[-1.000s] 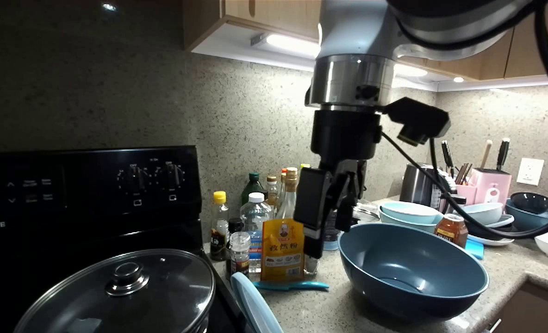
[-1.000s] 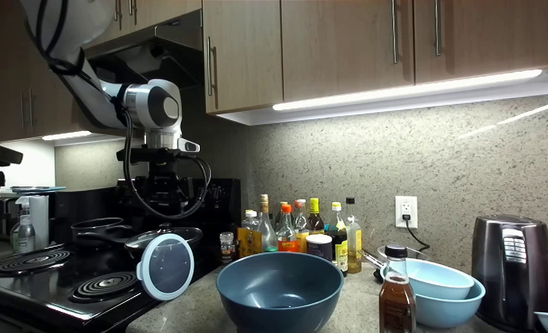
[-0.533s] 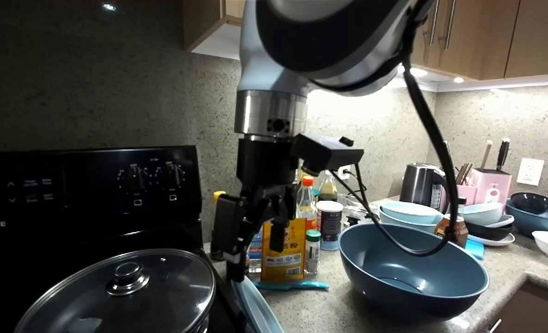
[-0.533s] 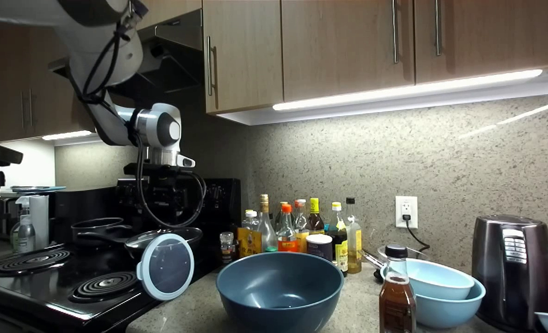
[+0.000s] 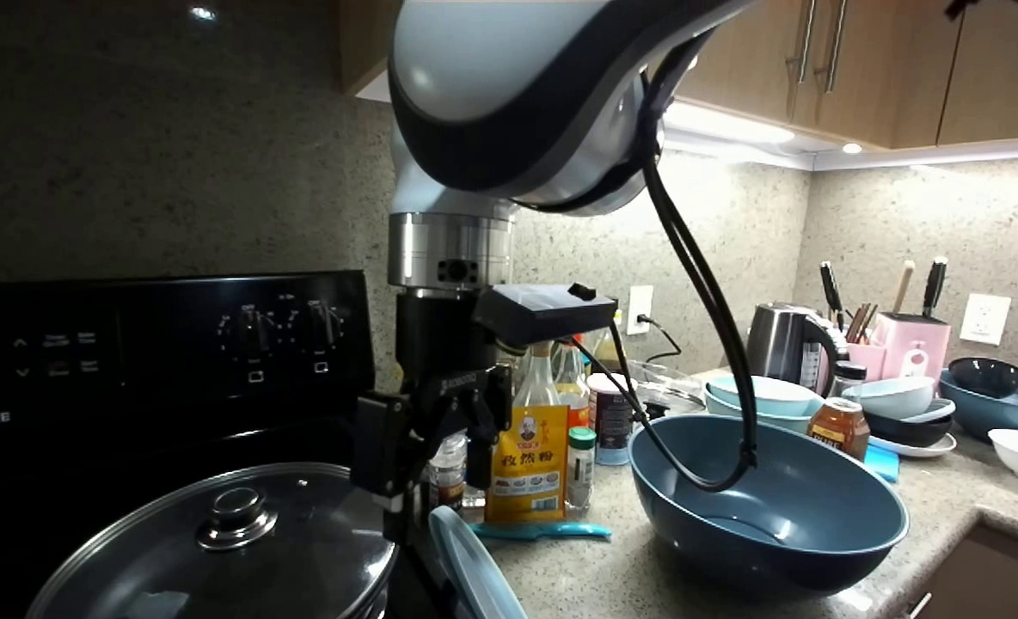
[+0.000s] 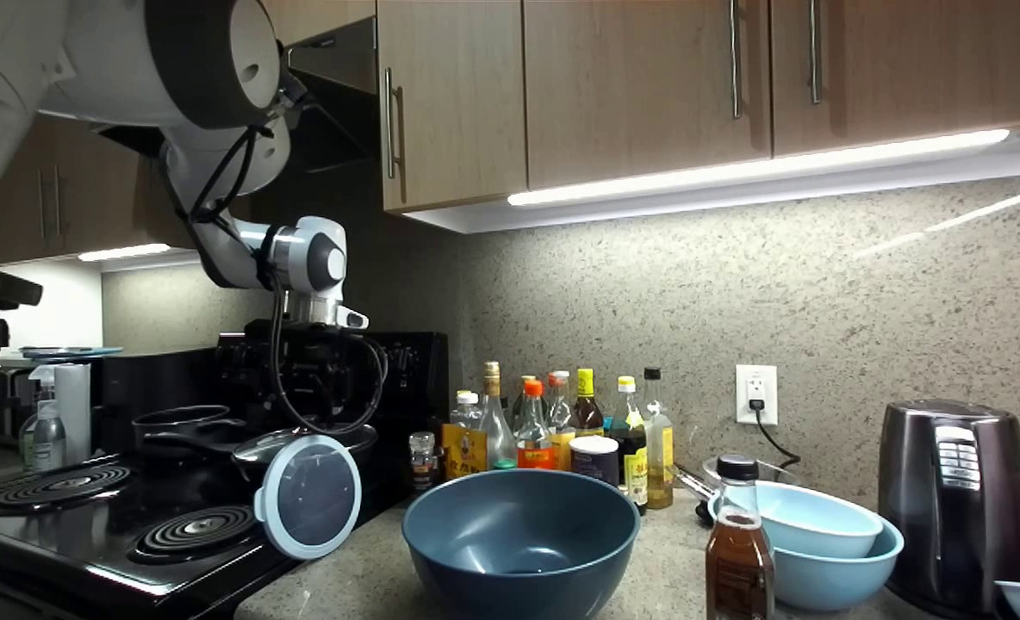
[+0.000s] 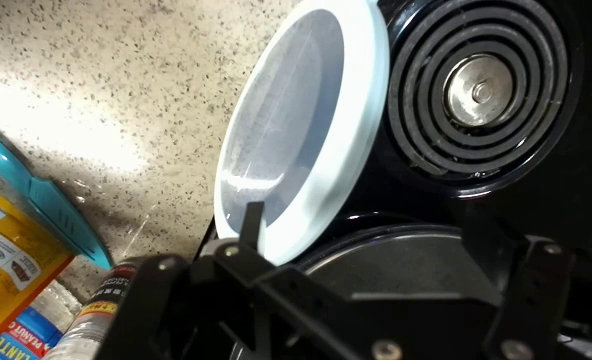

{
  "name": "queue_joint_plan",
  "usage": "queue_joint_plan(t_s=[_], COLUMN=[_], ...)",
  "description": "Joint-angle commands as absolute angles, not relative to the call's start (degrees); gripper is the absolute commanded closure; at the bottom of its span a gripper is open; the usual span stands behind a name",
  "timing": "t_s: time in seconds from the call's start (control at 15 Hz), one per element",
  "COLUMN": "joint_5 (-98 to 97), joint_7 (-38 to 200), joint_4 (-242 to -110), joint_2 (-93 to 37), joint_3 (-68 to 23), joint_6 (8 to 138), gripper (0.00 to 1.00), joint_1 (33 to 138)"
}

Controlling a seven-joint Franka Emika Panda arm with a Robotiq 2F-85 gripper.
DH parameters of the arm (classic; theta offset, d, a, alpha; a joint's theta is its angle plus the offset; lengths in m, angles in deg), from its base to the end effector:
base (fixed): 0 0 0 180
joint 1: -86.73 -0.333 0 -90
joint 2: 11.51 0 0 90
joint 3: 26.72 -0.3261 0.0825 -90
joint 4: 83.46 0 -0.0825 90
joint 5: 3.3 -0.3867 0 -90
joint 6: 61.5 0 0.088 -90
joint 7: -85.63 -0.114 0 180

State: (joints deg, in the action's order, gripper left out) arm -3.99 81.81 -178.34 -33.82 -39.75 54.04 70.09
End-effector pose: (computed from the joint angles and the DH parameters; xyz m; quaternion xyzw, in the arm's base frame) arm 0.5860 0.3165 0.3895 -0.9758 -0.2132 0.0231 0.0435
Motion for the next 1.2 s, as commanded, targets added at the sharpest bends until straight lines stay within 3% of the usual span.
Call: queue_joint_plan(t_s=[0.0, 1.13], joint_5=[-4.1, -12.3], joint_7=[81.8, 82.5], joint_4=[-177.9, -181.7], joint_2=[-33.9, -35.2], joint_3=[-39.5, -39.4], joint_6=[53.6, 54.2], gripper=[0.0, 0.0], joint_1=[69.8, 72.2])
